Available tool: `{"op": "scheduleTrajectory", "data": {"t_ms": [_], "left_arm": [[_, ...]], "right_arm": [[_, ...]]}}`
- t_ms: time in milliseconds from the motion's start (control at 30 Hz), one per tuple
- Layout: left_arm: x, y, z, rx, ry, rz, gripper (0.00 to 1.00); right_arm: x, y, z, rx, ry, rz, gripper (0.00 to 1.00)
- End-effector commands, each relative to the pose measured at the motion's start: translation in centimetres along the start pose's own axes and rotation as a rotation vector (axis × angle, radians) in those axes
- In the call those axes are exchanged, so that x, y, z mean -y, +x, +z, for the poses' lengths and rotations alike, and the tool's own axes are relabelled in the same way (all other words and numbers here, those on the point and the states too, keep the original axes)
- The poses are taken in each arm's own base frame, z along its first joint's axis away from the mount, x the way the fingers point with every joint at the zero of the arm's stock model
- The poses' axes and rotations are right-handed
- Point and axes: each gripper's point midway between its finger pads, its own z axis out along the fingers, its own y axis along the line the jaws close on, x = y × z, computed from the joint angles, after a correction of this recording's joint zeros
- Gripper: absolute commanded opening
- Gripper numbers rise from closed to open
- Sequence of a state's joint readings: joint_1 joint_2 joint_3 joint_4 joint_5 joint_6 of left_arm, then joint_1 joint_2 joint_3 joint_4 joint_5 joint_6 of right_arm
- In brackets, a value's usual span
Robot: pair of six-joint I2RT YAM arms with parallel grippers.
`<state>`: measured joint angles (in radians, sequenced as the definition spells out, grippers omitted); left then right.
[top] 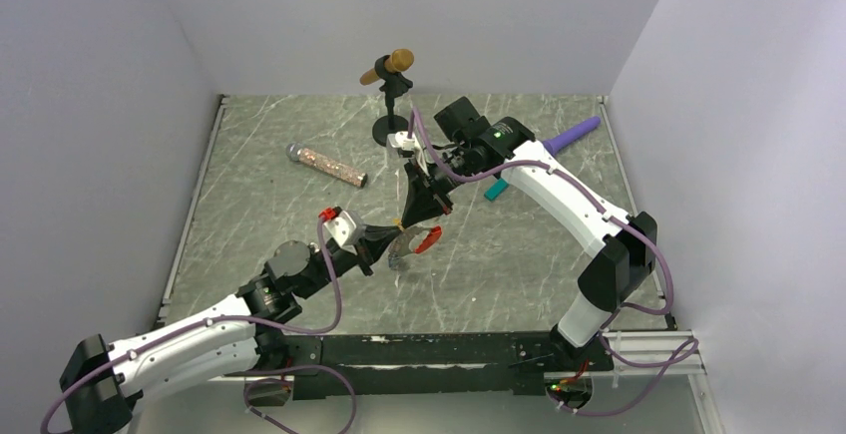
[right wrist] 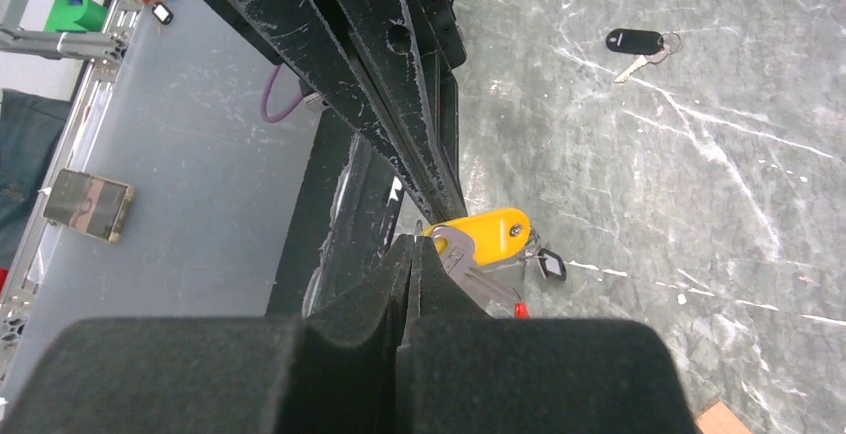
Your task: Put the keys on the keyring
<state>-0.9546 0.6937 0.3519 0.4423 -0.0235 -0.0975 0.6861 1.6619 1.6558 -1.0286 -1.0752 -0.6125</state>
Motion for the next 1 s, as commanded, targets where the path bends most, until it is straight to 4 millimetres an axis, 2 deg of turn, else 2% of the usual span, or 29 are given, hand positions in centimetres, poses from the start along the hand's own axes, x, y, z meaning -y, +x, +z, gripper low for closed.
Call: {"op": "scheduleTrajectory", "data": {"t_ms": [0,300,467,567,700,733,800,833,967], "left_arm": [[-0.2,-3.1,0.0,0.093,-0.012,-0.084,0.0],[-1.1,-2.6,-0.5,0.095,0.021,-0.291,0.0],[-0.2,-3.0,-0.1,0.089,0.092,-0.396,0.0],[0.5,-3.3,-0.1,0.092,0.14,-0.384,0.0],[2.0,-3.3,-1.2,0.106,0.249,-0.229,0.0],[2.3,-3.2,-1.5,0.103,0.273,-0.18,0.02],[2.6,-2.8,-1.9,0.086,0.297,-0.103,0.2],[2.6,-2.7,-2.1,0.085,0.303,-0.05,0.25],[2.3,-2.4,-2.5,0.069,0.31,0.097,0.34]], "right_arm": [[-1.6,-1.4,-0.9,0.041,-0.01,-0.083,0.0],[-2.1,-0.7,-1.0,0.042,-0.001,-0.184,0.0],[-2.0,0.0,-1.1,0.041,0.023,-0.238,0.0],[-2.1,-0.2,-1.1,0.046,0.021,-0.232,0.0],[-2.7,-0.6,-1.5,0.064,0.004,-0.235,0.0],[-2.8,-0.6,-1.5,0.062,0.0,-0.242,0.0],[-3.0,-0.4,-1.7,0.06,-0.009,-0.255,0.0],[-3.1,-0.3,-1.8,0.06,-0.016,-0.265,0.0],[-3.8,-0.3,-2.0,0.074,-0.051,-0.281,0.0]]}}
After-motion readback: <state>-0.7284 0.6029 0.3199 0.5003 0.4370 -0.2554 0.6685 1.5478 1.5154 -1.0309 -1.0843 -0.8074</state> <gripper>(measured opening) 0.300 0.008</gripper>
